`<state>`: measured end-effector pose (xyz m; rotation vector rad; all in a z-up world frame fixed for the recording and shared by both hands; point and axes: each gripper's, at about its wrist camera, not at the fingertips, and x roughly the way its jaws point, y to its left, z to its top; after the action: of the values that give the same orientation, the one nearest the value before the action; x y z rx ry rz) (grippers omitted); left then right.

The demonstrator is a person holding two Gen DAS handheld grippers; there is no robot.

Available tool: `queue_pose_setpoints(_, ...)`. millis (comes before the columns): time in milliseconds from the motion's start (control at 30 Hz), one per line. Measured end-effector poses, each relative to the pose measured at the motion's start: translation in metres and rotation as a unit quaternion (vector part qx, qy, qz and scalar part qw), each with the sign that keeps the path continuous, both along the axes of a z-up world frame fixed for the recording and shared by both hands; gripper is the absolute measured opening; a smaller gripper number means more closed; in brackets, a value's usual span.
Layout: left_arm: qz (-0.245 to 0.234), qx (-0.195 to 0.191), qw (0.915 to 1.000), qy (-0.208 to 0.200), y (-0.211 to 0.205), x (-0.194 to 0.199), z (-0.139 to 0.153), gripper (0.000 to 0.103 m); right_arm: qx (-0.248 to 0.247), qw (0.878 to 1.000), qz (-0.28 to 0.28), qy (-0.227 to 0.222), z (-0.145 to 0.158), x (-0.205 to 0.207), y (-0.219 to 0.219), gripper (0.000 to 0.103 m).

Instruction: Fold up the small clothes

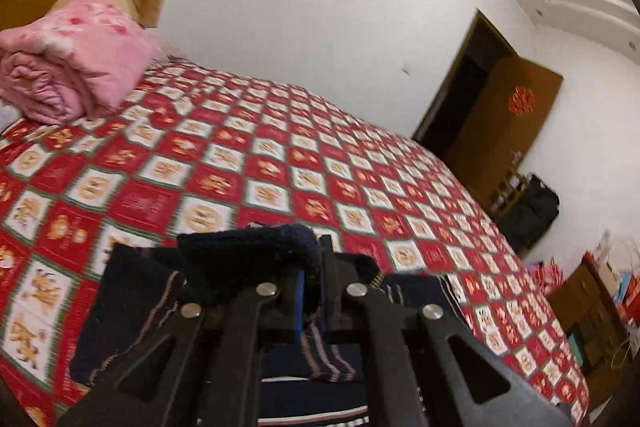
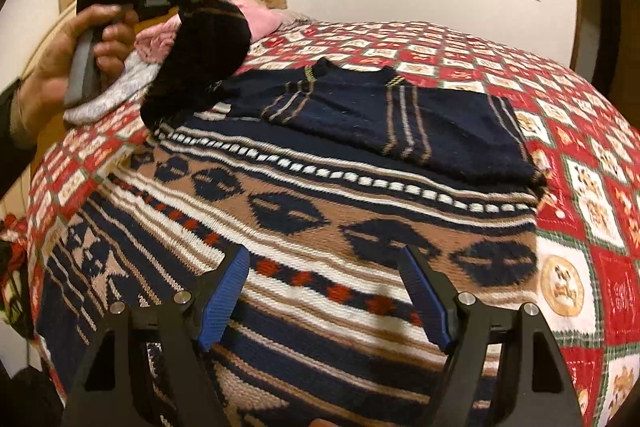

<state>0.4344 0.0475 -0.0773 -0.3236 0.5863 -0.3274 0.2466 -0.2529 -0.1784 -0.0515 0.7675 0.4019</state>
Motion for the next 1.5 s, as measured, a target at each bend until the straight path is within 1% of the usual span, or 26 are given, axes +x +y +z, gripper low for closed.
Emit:
queue_pose_setpoints(133,-0.031,0.032,0.9988,0.020,-0.046,0.002,-0.014,0.005,0.021,1.000,-0.011,-0.001,0.002,0.000,-0.014,0.078)
queue_pose_setpoints(267,-0.043,0.083,0.9952,0.028,-0.089,0.004,-0.034,0.005,0.051,0.998,-0.026,0.011,-0.001,0.002,-0.027,0.078)
queue_pose_setpoints(367,-0.053,0.134,0.9891,0.028,-0.127,0.008,-0.051,0.005,0.071,0.997,-0.035,0.018,-0.003,0.003,-0.036,0.078)
queue_pose_setpoints(433,-0.071,0.173,0.9821,0.025,-0.154,0.008,-0.061,0.005,0.079,0.996,-0.040,0.026,-0.006,0.005,-0.039,0.078)
queue_pose_setpoints(467,-0.080,0.203,0.9758,0.017,-0.171,0.005,-0.065,0.007,0.082,0.995,-0.041,0.030,-0.007,0.006,-0.040,0.078)
queue_pose_setpoints(500,-0.087,0.218,0.9721,0.012,-0.180,0.001,-0.067,0.008,0.085,0.995,-0.043,0.032,-0.008,0.007,-0.042,0.078)
queue_pose_setpoints(533,-0.095,0.223,0.9702,0.010,-0.187,-0.002,-0.068,0.011,0.088,0.995,-0.043,0.032,-0.008,0.007,-0.043,0.078)
queue_pose_setpoints(600,-0.108,0.219,0.9697,0.005,-0.194,-0.008,-0.064,0.024,0.094,0.994,-0.045,0.035,-0.009,0.008,-0.045,0.078)
queue_pose_setpoints(667,-0.117,0.208,0.9711,-0.010,-0.193,-0.016,-0.054,0.063,0.098,0.993,-0.047,0.038,-0.010,0.008,-0.048,0.078)
queue_pose_setpoints(700,-0.118,0.205,0.9714,-0.017,-0.192,-0.018,-0.050,0.072,0.100,0.993,-0.049,0.042,-0.012,0.009,-0.048,0.078)
queue_pose_setpoints(733,-0.126,0.201,0.9711,-0.025,-0.191,-0.022,-0.045,0.083,0.102,0.992,-0.050,0.049,-0.014,0.011,-0.049,0.078)
queue_pose_setpoints(767,-0.134,0.205,0.9689,-0.034,-0.188,-0.026,-0.039,0.090,0.102,0.992,-0.052,0.058,-0.017,0.013,-0.050,0.078)
queue_pose_setpoints(833,-0.133,0.219,0.9653,-0.050,-0.186,-0.028,-0.033,0.091,0.105,0.991,-0.055,0.068,-0.020,0.016,-0.051,0.078)
queue_pose_setpoints(900,-0.139,0.221,0.9635,-0.061,-0.182,-0.029,-0.028,0.091,0.108,0.990,-0.057,0.067,-0.020,0.016,-0.052,0.078)
queue_pose_setpoints(967,-0.134,0.199,0.9682,-0.070,-0.170,-0.027,-0.020,0.091,0.107,0.990,-0.058,0.067,-0.020,0.016,-0.052,0.078)
queue_pose_setpoints(1067,-0.118,0.155,0.9784,-0.070,-0.147,-0.017,-0.012,0.092,0.105,0.990,-0.062,0.067,-0.021,0.016,-0.052,0.078)
queue_pose_setpoints(1100,-0.108,0.142,0.9816,-0.069,-0.139,-0.013,-0.010,0.092,0.104,0.990,-0.065,0.068,-0.022,0.016,-0.052,0.078)
queue_pose_setpoints(1167,-0.074,0.132,0.9863,-0.066,-0.121,-0.005,-0.011,0.094,0.101,0.990,-0.071,0.065,-0.021,0.015,-0.053,0.078)
queue_pose_setpoints(1200,-0.056,0.130,0.9878,-0.065,-0.112,-0.001,-0.012,0.095,0.098,0.990,-0.073,0.063,-0.020,0.015,-0.052,0.078)
queue_pose_setpoints(1233,-0.038,0.127,0.9892,-0.063,-0.100,0.002,-0.016,0.098,0.093,0.991,-0.074,0.060,-0.019,0.014,-0.051,0.078)
queue_pose_setpoints(1267,-0.020,0.132,0.9892,-0.061,-0.088,0.005,-0.021,0.100,0.091,0.991,-0.074,0.058,-0.018,0.014,-0.050,0.078)
queue_pose_setpoints(1333,0.012,0.156,0.9862,-0.053,-0.069,0.008,-0.035,0.100,0.088,0.992,-0.069,0.051,-0.014,0.014,-0.048,0.078)
queue_pose_setpoints(1367,0.019,0.163,0.9853,-0.047,-0.060,0.009,-0.043,0.100,0.092,0.992,-0.066,0.051,-0.009,0.017,-0.048,0.078)
queue_pose_setpoints(1433,0.049,0.180,0.9818,-0.035,-0.039,0.010,-0.060,0.100,0.101,0.991,-0.070,0.060,-0.003,0.029,-0.048,0.078)
queue_pose_setpoints(1467,0.056,0.175,0.9825,-0.028,-0.028,0.010,-0.066,0.100,0.104,0.990,-0.076,0.061,0.001,0.036,-0.048,0.078)
queue_pose_setpoints(1500,0.060,0.158,0.9854,-0.015,-0.015,0.011,-0.074,0.100,0.105,0.989,-0.082,0.059,0.004,0.042,-0.049,0.078)
